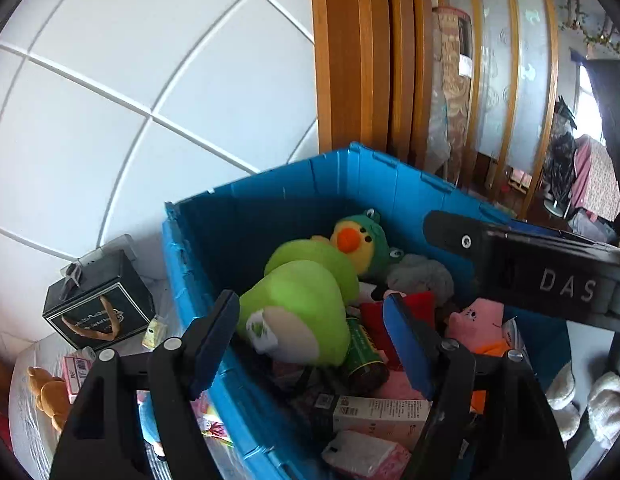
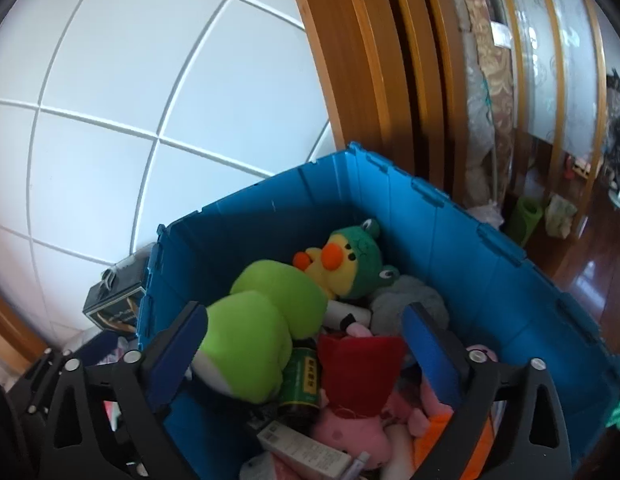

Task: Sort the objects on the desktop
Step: 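Move both tools back to the bed toward the remaining items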

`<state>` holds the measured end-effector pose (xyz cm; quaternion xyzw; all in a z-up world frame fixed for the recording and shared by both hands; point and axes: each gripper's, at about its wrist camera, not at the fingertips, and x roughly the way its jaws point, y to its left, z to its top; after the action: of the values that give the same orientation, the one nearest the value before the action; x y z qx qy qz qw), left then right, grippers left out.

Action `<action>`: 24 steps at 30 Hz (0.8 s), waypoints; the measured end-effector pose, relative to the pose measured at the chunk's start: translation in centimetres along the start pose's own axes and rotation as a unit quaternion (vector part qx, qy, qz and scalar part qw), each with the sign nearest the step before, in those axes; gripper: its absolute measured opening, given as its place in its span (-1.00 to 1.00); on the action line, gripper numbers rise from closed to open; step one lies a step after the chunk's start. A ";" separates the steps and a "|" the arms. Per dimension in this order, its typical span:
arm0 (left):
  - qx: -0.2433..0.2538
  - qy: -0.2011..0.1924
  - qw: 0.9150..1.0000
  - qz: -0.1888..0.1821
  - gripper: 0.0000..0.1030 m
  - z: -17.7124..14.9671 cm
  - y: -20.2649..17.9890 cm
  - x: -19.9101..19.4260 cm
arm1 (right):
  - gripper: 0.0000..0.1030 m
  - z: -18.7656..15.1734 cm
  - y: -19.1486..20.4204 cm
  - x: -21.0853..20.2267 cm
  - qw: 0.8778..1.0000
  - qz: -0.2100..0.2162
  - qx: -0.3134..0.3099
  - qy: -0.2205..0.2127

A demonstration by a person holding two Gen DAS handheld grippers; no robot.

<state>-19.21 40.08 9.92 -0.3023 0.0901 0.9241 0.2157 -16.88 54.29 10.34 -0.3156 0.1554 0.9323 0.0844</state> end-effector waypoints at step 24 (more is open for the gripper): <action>-0.149 -0.071 0.977 0.132 0.63 -18.8 21.5 -12.5 | 1.00 -13.4 19.1 -10.1 0.972 0.123 -0.117 -0.162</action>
<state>-10.09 11.05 3.09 -0.2501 -0.0252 0.9666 0.0504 -6.25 31.17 10.97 -0.1461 0.0666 0.9860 -0.0444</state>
